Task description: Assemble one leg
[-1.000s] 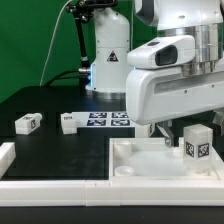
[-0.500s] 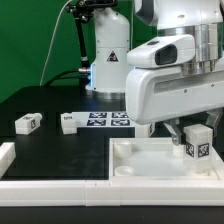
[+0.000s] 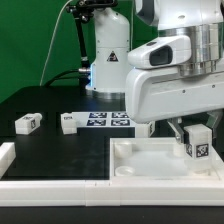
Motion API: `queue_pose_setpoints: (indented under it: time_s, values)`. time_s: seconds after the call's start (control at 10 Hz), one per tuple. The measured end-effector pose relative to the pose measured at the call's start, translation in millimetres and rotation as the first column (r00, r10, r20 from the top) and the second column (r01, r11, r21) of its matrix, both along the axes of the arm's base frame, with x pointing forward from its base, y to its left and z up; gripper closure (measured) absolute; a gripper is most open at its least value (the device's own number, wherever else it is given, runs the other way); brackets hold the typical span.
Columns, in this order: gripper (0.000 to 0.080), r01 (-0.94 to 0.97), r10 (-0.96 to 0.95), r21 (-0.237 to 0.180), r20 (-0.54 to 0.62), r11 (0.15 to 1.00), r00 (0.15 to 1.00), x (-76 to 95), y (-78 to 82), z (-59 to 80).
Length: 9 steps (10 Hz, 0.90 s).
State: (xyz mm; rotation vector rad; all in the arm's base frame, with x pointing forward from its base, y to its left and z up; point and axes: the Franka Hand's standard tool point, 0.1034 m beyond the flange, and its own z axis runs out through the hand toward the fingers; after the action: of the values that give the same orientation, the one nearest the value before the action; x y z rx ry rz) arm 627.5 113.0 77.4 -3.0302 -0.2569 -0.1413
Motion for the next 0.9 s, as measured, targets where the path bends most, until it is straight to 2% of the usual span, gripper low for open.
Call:
queue_pose_setpoints:
  time_s: [0.1, 0.2, 0.5, 0.7, 0.9]
  values:
    - [0.0509, 0.168, -0.168, 0.024, -0.012, 0.985, 0.986, -0.1, 2.1, -0.3]
    - [0.0509, 0.283, -0.283, 0.03, -0.023, 0.959, 0.959, -0.1, 2.8, -0.6]
    - [0.0508, 0.62, -0.617, 0.039, -0.067, 0.784, 0.784, 0.0, 5.6, -1.2]
    - [0.0508, 0.742, -0.738, 0.032, -0.076, 0.67, 0.67, 1.4, 6.7, -1.3]
    - [0.0508, 0.786, -0.781, 0.038, -0.1, 0.616, 0.617, 1.9, 6.0, -0.9]
